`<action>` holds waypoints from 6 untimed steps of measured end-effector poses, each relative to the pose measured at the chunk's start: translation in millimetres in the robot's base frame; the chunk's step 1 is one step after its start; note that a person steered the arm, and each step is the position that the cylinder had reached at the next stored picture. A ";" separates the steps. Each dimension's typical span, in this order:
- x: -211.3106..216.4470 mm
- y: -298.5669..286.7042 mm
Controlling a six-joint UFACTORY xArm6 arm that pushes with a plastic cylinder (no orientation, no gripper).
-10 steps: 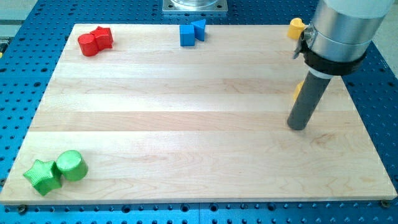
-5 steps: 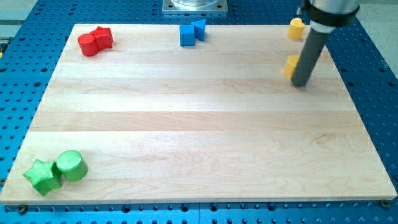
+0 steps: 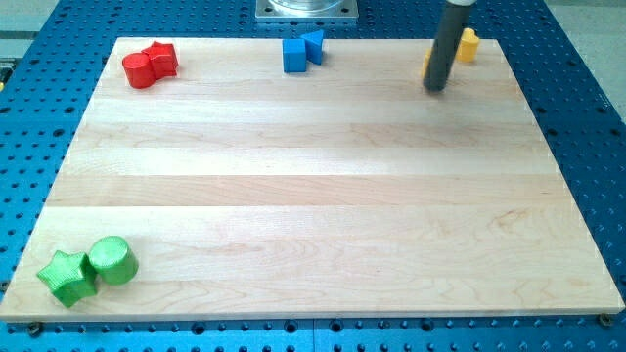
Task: Place the yellow hexagon to the bottom left of the yellow heart
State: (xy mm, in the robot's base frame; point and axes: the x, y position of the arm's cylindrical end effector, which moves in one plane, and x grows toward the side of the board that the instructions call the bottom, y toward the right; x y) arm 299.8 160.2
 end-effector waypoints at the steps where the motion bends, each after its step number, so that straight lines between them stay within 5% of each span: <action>1: 5.9 -40.1; 6: -22.1 25.3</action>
State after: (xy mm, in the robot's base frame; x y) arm 277.7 185.5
